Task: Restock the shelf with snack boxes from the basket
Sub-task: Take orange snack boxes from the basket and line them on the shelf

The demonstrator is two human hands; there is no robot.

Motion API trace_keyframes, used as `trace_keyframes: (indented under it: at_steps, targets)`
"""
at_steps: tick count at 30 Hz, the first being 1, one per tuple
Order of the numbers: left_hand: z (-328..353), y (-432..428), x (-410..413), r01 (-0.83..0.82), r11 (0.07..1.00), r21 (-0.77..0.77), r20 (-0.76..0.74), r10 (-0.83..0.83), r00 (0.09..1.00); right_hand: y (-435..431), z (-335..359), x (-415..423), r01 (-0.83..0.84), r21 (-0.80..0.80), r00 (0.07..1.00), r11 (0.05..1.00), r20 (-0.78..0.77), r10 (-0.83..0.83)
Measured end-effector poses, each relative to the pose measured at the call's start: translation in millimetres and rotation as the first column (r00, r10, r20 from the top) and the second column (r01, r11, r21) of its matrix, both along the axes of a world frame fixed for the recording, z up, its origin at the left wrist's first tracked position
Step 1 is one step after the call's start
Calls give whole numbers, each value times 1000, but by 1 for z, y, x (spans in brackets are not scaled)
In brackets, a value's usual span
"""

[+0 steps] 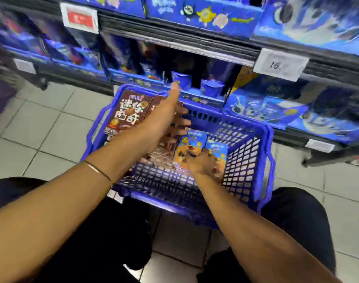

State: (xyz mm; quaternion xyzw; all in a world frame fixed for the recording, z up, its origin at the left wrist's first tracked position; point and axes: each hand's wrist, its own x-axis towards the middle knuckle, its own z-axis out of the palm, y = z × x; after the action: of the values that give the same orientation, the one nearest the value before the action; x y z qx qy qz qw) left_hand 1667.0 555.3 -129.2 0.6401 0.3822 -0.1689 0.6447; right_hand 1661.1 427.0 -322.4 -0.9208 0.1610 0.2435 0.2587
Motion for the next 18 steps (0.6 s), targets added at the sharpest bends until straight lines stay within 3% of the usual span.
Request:
trace_keyframes:
  at_steps: [4, 8, 13, 16, 18]
  targets:
    - [10, -9, 0, 29, 999, -23, 4, -29, 1000, 2, -1, 0, 97, 218, 991, 971, 69, -114]
    - [16, -16, 5, 34, 999, -10, 51, -34, 998, -7, 14, 3, 211, 454, 965, 865, 41, -257]
    - [12, -22, 13, 68, 995, 79, 120, -77, 990, -35, 65, 5, 306, 730, 913, 611, -45, -404]
    - [1, -23, 14, 16, 972, 234, 179, -60, 982, -48, 109, 4, 273, 822, 890, 500, -18, -455]
    - [-4, -22, 11, 33, 976, 214, 177, -72, 982, -51, 136, 2, 210, 870, 891, 446, 17, -453]
